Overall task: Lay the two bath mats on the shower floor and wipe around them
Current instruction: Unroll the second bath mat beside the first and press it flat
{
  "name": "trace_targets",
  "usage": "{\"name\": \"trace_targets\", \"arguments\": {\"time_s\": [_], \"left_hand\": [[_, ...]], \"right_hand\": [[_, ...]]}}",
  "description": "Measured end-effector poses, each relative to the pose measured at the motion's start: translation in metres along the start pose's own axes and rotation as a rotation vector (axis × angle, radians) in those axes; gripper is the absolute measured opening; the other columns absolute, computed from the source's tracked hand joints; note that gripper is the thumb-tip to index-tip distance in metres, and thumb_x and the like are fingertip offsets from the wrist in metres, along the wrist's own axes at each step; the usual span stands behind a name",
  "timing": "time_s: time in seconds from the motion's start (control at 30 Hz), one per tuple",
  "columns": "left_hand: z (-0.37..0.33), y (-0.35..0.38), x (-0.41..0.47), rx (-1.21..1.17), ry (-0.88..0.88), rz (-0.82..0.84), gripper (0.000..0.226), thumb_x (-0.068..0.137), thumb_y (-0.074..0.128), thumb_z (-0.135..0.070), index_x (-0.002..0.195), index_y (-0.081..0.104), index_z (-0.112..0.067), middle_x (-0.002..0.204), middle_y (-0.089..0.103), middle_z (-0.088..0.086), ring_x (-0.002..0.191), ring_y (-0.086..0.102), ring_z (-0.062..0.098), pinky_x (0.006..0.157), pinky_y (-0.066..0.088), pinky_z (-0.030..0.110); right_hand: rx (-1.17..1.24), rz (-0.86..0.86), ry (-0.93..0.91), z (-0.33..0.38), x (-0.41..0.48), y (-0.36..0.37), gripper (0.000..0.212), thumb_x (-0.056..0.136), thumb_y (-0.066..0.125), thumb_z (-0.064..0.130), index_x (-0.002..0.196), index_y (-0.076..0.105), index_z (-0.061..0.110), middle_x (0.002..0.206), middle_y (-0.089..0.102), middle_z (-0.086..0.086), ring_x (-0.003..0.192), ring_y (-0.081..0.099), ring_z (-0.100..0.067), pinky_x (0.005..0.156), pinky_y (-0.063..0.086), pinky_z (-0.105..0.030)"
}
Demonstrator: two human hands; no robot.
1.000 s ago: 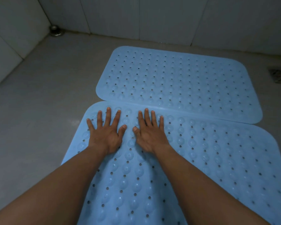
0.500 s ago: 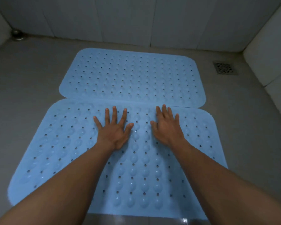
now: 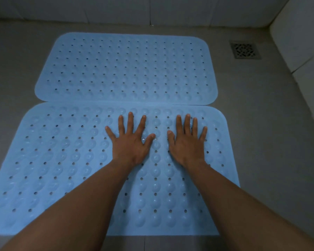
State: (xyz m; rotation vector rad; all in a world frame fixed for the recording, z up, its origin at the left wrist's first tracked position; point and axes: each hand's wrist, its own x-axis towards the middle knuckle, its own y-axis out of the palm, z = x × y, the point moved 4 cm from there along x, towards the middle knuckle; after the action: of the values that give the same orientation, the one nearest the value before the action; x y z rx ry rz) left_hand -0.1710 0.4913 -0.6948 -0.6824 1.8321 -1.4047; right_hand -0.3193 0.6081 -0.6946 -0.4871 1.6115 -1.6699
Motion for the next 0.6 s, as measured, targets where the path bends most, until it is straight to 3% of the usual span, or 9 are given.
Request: {"name": "trace_targets", "arguments": {"time_s": [0.3,0.6], "left_hand": [[0.0026,0.0015,0.0010,0.005,0.003,-0.013,0.070,0.093,0.008,-0.075,0.152,-0.016,-0.047,0.165,-0.021,-0.002,0.150,-0.021,0.028,0.113,-0.009,0.070],[0.0024,0.0013,0.0024,0.002,0.003,0.032,0.073,0.091,0.007,-0.077,0.153,-0.015,-0.045,0.164,-0.023,-0.002,0.149,-0.025,0.027,0.112,-0.014,0.069]], "right_hand": [[-0.016,-0.114,0.010,0.0018,0.0001,0.0038,0.071,0.099,0.015,0.055,0.159,0.000,0.022,0.167,-0.001,-0.008,0.153,-0.004,-0.028,0.120,-0.005,-0.057],[-0.037,-0.058,0.014,0.0018,0.0008,0.0029,0.069,0.100,0.008,0.055,0.158,-0.010,0.022,0.166,-0.011,-0.007,0.152,-0.012,-0.026,0.119,-0.009,-0.057]]}}
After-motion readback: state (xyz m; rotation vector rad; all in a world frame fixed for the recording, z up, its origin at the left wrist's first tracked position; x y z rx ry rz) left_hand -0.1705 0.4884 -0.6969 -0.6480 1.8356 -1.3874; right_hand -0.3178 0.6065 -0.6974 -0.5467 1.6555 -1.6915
